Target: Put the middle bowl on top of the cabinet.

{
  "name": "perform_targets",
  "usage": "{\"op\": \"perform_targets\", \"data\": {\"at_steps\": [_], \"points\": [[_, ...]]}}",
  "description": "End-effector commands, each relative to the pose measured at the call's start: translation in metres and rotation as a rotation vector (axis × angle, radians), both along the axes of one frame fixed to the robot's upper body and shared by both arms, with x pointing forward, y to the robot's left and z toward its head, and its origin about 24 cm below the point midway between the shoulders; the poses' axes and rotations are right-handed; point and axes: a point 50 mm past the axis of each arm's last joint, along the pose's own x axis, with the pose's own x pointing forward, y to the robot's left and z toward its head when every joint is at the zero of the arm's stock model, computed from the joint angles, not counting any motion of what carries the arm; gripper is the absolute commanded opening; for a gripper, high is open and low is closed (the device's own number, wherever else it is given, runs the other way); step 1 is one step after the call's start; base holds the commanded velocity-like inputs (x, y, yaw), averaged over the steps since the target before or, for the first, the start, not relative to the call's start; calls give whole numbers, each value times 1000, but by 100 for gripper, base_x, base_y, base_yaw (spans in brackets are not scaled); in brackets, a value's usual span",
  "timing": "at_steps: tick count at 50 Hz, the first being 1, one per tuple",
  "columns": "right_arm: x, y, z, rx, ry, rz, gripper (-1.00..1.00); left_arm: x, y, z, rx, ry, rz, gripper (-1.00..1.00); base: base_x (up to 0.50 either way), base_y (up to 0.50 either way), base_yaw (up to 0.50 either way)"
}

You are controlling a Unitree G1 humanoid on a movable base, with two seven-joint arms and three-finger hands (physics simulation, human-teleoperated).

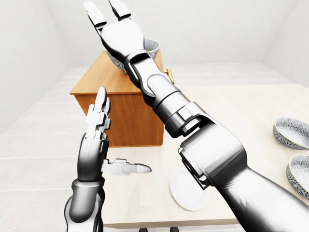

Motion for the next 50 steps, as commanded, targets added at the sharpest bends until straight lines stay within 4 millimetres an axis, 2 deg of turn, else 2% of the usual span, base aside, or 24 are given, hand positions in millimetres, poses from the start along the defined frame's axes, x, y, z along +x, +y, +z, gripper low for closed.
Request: {"op": "perform_targets", "data": {"at_steps": [1, 4, 9, 14, 17, 19, 31, 35, 40, 44, 46, 50], "points": [[-4, 3, 12, -53, -14, -34, 100, 1, 4, 2, -14, -14, 24, 100, 0, 0, 0], [-5, 2, 15, -70, -25, -41, 100, 1, 4, 2, -13, -13, 24, 100, 0, 0, 0], [-12, 2, 37, -107, -67, -58, 100, 0, 4, 3, -12, -20, 24, 100, 0, 0, 0], [-21, 5, 51, -150, -73, -68, 100, 0, 3, 3, -7, -18, 25, 100, 0, 0, 0], [-27, 10, 50, -173, -59, -60, 100, -1, 3, 3, -6, -19, 26, 100, 0, 0, 0], [-34, 13, 56, -188, -57, -61, 100, -1, 3, 4, -6, -21, 27, 100, 0, 0, 0], [-60, 14, 67, -219, -78, -87, 100, -11, 4, 7, -5, -37, 28, 100, 0, 0, 0], [-68, 7, 66, -220, -79, -117, 100, -13, 3, 9, -3, -43, 28, 100, 0, 0, 0], [-85, -3, 81, -204, -76, -155, 100, -11, 3, 8, -2, -41, 30, 100, 0, 0, 0], [-98, -12, 80, -188, -54, -172, 100, -10, 3, 8, 1, -39, 29, 100, 0, 0, 0], [-111, -25, 84, -142, -133, -187, 100, -11, 3, 9, 2, -43, 28, 100, 0, 0, 0], [-146, -45, 111, -55, -305, -150, 100, -11, 3, 7, 5, -33, 30, 100, 0, 0, 0]]}}
